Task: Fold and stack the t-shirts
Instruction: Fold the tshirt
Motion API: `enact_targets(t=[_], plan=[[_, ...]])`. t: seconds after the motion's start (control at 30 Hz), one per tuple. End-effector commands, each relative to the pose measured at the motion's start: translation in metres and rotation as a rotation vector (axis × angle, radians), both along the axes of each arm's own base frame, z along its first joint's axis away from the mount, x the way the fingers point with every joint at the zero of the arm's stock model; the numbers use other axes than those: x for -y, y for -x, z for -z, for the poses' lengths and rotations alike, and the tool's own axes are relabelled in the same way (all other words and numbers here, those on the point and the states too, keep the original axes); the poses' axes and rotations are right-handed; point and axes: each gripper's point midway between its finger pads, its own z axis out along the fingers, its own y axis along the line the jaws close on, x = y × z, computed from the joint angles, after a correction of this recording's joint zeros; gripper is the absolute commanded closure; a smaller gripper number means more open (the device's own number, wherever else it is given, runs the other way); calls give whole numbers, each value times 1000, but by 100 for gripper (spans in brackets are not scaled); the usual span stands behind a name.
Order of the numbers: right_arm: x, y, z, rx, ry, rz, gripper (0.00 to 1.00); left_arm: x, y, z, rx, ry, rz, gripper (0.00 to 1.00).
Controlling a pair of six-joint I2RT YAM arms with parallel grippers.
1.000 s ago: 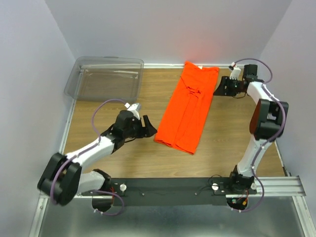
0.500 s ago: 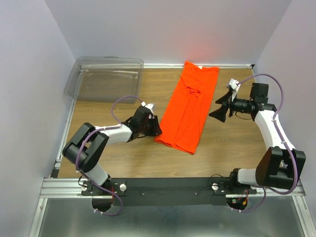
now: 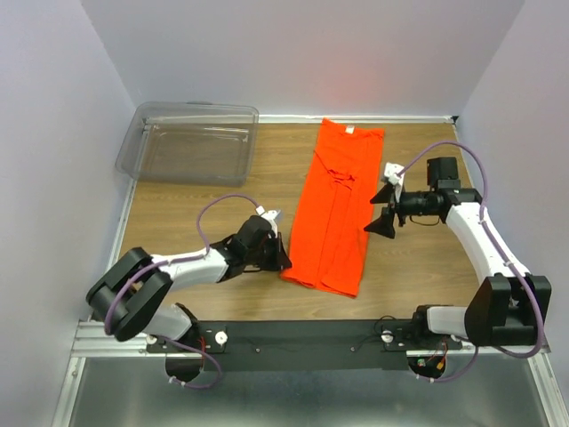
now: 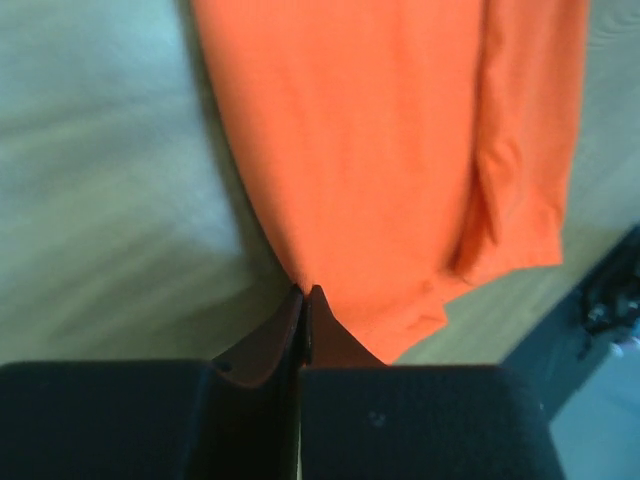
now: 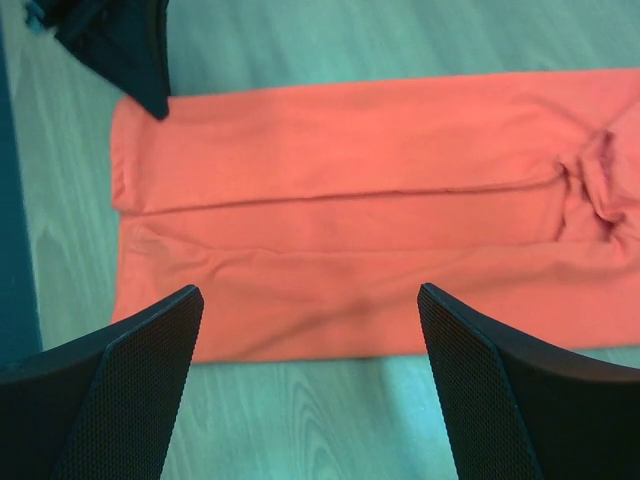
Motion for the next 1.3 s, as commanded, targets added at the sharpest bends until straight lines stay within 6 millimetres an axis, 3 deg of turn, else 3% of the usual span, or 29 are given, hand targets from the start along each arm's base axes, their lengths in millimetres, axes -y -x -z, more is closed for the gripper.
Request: enact_targets(t=[0.0, 0.07, 0.1, 0.17, 0.2, 0.23, 0.3, 0.33, 0.4, 0.43, 0.5, 0.53, 0.6, 0.63, 0.67, 0.7, 0.73, 0.87, 0.93, 0.97, 1.03, 1.1, 1.13, 1.2, 1.27], plan=[[-6, 27, 5, 58, 129, -138, 5, 9, 33, -12, -58, 68, 6, 95], [-14, 35, 5, 64, 135, -183, 0, 10, 43, -14, -72, 91, 4, 94], [-17, 41, 6, 56, 133, -205, 0, 11, 45, -18, -62, 103, 6, 88], [-25, 71, 17, 53, 131, -344, 0, 7, 39, -23, -28, 102, -29, 67], [-30, 79, 18, 47, 119, -383, 0, 2, 37, -26, -16, 87, -50, 49], [-35, 86, 22, 34, 124, -417, 0, 3, 30, -53, 48, 131, -69, 43], [-45, 101, 29, 29, 144, -494, 0, -5, 13, -83, 178, 128, -112, 35], [-47, 112, 35, 40, 171, -531, 2, -9, 7, -119, 266, 156, -126, 32], [-45, 116, 51, 61, 238, -524, 2, -22, -4, -152, 427, 115, -115, 28], [-46, 118, 56, 77, 264, -523, 3, -24, -5, -195, 533, 172, -113, 26], [-51, 117, 61, 130, 323, -487, 4, -34, -10, -242, 740, 174, -92, 12], [-50, 122, 70, 108, 341, -477, 6, -42, -4, -280, 853, 227, -91, 7], [-54, 134, 79, 61, 372, -480, 8, -52, 3, -315, 1021, 250, -64, 4], [-50, 135, 87, 62, 426, -462, 8, -62, 9, -343, 1188, 242, -41, 4], [-53, 154, 102, 26, 464, -491, 8, -65, 11, -344, 1243, 225, -31, 4], [-51, 148, 107, 86, 524, -463, 8, -67, 12, -350, 1299, 217, -23, 4], [-52, 154, 114, 94, 555, -471, 8, -71, 13, -349, 1341, 187, -14, 4], [-66, 172, 124, 109, 635, -533, 9, -60, -4, -294, 1347, -61, 137, 5], [-74, 179, 126, 127, 662, -556, 12, -58, -7, -264, 1351, -197, 243, 12], [-77, 187, 132, 125, 686, -572, 15, -55, -3, -245, 1371, -265, 323, 13], [-71, 183, 139, 139, 745, -547, 19, -48, 13, -222, 1400, -290, 434, 15], [-63, 178, 143, 153, 779, -507, 22, -40, 33, -218, 1481, -263, 549, 16], [-61, 177, 143, 159, 781, -495, 23, -34, 43, -207, 1481, -244, 599, 16], [-61, 176, 140, 172, 764, -473, 23, -30, 50, -198, 1481, -232, 635, 17], [-58, 174, 143, 166, 781, -451, 24, -18, 65, -174, 1472, -212, 757, 19]])
